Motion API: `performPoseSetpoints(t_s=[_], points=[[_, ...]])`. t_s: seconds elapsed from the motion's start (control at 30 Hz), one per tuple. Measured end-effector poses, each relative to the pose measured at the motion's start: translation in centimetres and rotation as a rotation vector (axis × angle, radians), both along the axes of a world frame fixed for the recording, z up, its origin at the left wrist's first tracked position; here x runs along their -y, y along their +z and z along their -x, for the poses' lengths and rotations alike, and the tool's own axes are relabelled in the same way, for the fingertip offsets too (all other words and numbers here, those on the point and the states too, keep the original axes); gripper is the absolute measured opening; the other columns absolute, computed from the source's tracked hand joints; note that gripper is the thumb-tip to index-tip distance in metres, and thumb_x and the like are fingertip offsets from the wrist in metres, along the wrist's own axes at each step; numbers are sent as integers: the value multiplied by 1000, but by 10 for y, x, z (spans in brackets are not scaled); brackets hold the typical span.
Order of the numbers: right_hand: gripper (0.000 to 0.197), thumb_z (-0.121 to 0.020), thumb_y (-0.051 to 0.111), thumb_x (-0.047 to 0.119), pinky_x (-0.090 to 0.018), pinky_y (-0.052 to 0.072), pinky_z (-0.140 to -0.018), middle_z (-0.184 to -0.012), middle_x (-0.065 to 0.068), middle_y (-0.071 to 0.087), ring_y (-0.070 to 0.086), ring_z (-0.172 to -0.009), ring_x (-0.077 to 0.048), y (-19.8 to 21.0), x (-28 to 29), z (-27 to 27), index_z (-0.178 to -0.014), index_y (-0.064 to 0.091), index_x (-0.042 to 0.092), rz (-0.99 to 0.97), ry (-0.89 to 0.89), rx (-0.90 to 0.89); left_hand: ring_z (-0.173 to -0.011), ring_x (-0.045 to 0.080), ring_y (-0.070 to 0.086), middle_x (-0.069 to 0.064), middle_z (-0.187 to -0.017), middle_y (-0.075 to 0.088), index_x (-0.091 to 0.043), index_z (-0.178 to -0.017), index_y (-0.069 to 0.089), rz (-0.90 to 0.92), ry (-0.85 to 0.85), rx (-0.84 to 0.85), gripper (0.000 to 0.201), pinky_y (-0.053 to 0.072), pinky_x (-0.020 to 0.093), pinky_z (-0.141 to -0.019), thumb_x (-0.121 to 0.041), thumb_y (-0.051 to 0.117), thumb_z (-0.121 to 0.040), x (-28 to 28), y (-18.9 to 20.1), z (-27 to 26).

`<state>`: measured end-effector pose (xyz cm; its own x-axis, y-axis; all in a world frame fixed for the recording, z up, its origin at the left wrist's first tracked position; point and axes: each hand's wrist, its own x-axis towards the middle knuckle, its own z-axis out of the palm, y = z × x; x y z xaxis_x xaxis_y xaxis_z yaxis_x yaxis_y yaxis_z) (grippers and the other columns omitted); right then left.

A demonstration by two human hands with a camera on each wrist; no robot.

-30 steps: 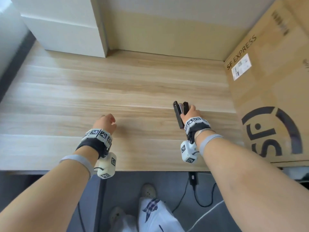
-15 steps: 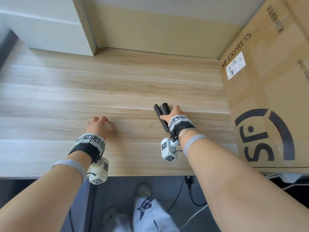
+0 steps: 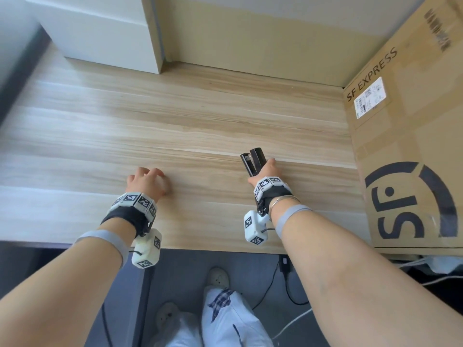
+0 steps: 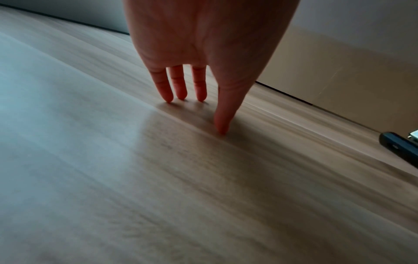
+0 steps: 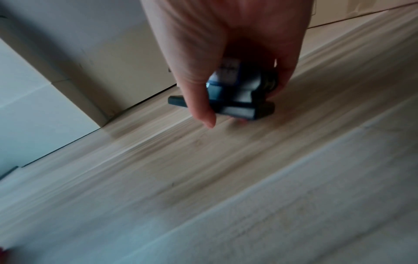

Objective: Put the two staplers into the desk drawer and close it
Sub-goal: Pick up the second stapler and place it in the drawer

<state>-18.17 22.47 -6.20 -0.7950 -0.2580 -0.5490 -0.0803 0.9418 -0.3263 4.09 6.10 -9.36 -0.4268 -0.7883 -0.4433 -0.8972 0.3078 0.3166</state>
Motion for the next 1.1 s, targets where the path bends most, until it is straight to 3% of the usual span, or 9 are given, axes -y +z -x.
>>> performPoseSetpoints(t_s=[0.13, 0.3, 0.4, 0.53, 0.63, 0.77, 0.93, 1.1], points=[[65, -75, 77, 18, -30, 44, -74, -118, -14, 63, 62, -106, -32, 8, 8, -18, -125, 37, 9, 86, 57, 5, -125, 41, 38, 14, -137, 43, -23, -123, 57, 7, -8, 7, 46, 33, 41, -109, -19, 69, -79, 6, 4, -22], [56, -80, 73, 22, -27, 40, -74, -98, -10, 65, 63, -103, -30, 18, 33, -65, -124, 40, 9, 242, 177, 73, -126, 40, 36, 14, -137, 42, -24, -126, 55, -3, 12, 20, 49, 35, 43, -109, -19, 69, -80, 17, 8, -63], [45, -83, 68, 25, -25, 38, -74, -111, -11, 68, 63, -103, -30, 20, 51, -105, -119, 47, 9, 287, 269, 93, -127, 40, 35, 13, -138, 42, -24, -126, 55, -1, 51, 17, 47, 35, 43, -109, -17, 66, -81, 24, 8, -94], [40, -83, 66, 24, -23, 39, -73, -98, -7, 65, 63, -101, -30, 18, 71, -166, -117, 49, 11, 336, 396, 151, -125, 40, 37, 14, -138, 43, -22, -126, 57, 30, 93, 5, 44, 34, 43, -109, -14, 62, -83, 30, 7, -137], [41, -82, 67, 23, -22, 39, -74, -108, -10, 68, 63, -102, -30, 14, 81, -210, -118, 50, 12, 370, 483, 176, -123, 40, 39, 15, -137, 45, -19, -124, 58, 45, 115, -29, 40, 34, 42, -109, -11, 57, -85, 33, 5, -171], [43, -82, 67, 25, -22, 39, -77, -114, -8, 68, 62, -104, -28, 5, 89, -262, -120, 50, 17, 352, 606, 241, -121, 39, 44, 16, -133, 51, -14, -119, 62, 81, 217, -94, 34, 41, 44, -102, -11, 50, -88, 32, 3, -217], [44, -82, 68, 24, -24, 39, -75, -113, -9, 67, 62, -101, -27, -7, 96, -320, -122, 50, 16, 290, 778, 326, -106, 36, 57, 18, -116, 59, -8, -110, 63, 160, 332, -177, 31, 47, 42, -90, -2, 47, -84, 27, -4, -276], [41, -84, 65, 26, -24, 39, -74, -99, -4, 66, 59, -89, -23, -39, 95, -371, -122, 51, 18, 182, 877, 420, -101, 35, 59, 15, -110, 62, -9, -105, 63, 100, 374, -114, 25, 48, 40, -87, -4, 47, -85, 17, -26, -327]])
